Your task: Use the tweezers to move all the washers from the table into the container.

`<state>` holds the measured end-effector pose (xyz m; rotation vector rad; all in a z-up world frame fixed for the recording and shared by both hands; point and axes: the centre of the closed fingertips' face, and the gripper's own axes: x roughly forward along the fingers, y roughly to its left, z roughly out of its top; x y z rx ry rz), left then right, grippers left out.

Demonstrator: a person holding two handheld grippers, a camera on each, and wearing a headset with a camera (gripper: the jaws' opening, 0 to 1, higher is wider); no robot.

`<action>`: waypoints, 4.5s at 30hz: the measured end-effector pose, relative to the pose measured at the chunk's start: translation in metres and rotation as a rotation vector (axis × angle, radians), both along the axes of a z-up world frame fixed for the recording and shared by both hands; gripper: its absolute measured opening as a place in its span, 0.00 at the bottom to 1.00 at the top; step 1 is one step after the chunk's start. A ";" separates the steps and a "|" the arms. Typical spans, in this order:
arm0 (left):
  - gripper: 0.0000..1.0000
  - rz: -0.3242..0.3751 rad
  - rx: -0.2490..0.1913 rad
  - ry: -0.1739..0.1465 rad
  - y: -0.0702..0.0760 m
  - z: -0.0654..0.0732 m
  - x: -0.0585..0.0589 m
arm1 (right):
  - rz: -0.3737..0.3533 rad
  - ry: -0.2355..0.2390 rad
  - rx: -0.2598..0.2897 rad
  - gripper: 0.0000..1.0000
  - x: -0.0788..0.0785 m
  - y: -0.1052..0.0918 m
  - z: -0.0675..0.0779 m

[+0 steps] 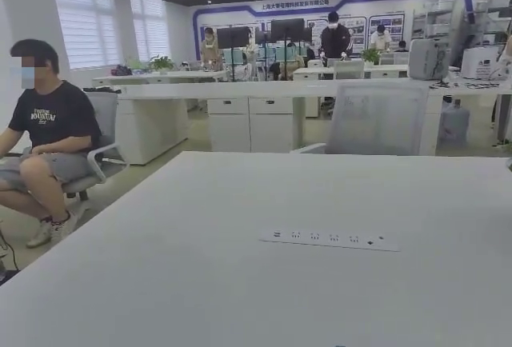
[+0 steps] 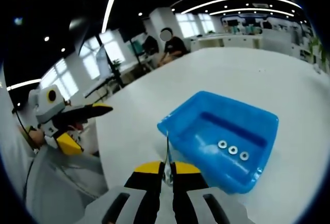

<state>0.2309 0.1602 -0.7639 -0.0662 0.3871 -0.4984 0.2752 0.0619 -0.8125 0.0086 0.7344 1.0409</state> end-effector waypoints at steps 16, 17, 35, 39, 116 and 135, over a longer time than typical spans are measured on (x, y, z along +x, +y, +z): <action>0.80 -0.002 0.005 0.000 -0.001 -0.001 0.000 | 0.276 -0.281 -0.203 0.05 -0.030 0.020 -0.003; 0.80 -0.002 0.006 0.000 -0.001 -0.001 0.000 | 0.280 -0.285 -0.206 0.05 -0.031 0.022 -0.003; 0.80 0.000 0.006 -0.003 0.000 0.000 -0.001 | 0.249 -0.274 -0.186 0.03 -0.026 0.020 0.017; 0.80 -0.002 0.008 -0.002 0.000 0.000 -0.001 | 0.223 -0.253 -0.135 0.03 -0.022 0.020 0.033; 0.76 -0.023 0.041 0.034 -0.001 -0.010 -0.003 | 0.003 -0.055 -0.080 0.04 0.088 0.013 0.002; 0.76 -0.023 0.043 0.035 -0.001 -0.009 -0.003 | 0.014 -0.174 0.002 0.04 0.074 0.016 0.055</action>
